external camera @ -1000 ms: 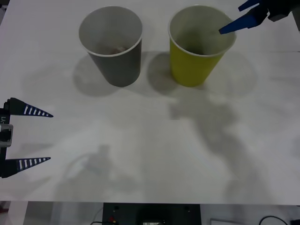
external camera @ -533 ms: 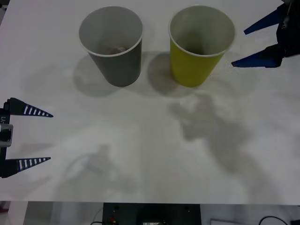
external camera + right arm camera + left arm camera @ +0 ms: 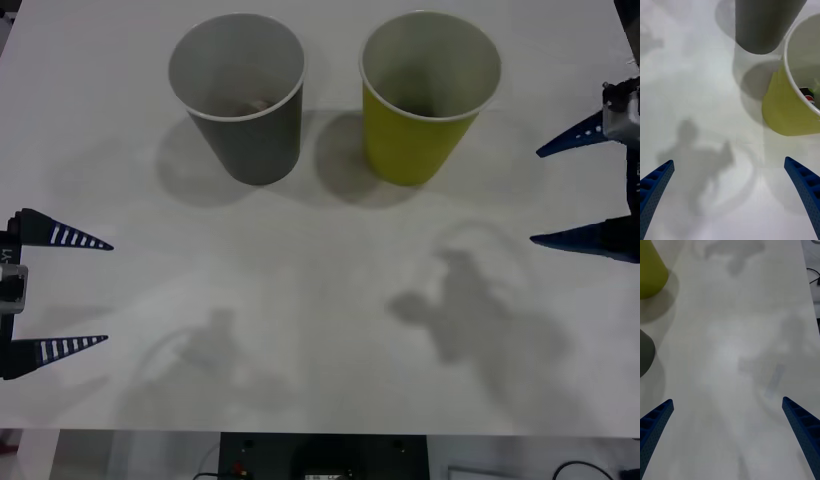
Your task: Put the can into the green bin and the plastic bottle into the gray bin
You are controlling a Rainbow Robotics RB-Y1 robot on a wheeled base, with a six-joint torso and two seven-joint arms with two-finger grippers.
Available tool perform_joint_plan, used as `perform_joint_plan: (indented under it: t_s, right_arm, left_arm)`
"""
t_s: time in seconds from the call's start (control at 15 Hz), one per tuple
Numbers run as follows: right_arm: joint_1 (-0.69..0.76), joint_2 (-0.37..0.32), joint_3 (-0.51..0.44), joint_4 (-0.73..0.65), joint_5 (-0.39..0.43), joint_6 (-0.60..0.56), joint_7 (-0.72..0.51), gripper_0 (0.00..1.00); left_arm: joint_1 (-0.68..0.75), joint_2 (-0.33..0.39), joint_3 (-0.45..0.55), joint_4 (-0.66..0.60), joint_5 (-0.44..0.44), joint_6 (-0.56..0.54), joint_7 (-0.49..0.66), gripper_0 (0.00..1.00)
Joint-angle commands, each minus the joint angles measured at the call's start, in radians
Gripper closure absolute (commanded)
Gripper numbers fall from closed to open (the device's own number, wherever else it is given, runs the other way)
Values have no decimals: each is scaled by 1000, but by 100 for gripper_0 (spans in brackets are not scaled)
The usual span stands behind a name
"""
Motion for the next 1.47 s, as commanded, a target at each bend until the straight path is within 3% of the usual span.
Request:
perform_joint_plan:
  t_s: [0.07,0.4,0.53,0.73,0.93,1.47]
  right_arm:
    - [98,1,-24,-26,-28,0,106,0]
    - [259,4,-70,-31,-51,0,287,0]
    - [324,4,-76,-49,-47,49,331,0]
    - [406,4,-94,-118,15,81,334,0]
    - [466,4,-101,-137,25,134,342,0]
    - [469,7,-99,-137,67,146,353,0]
  left_arm:
    - [0,0,0,0,0,0,0,0]
    - [0,0,0,0,0,0,0,0]
    - [0,0,0,0,0,0,0,0]
    - [0,0,0,0,0,0,0,0]
    - [0,0,0,0,0,0,0,0]
    - [0,0,0,0,0,0,0,0]
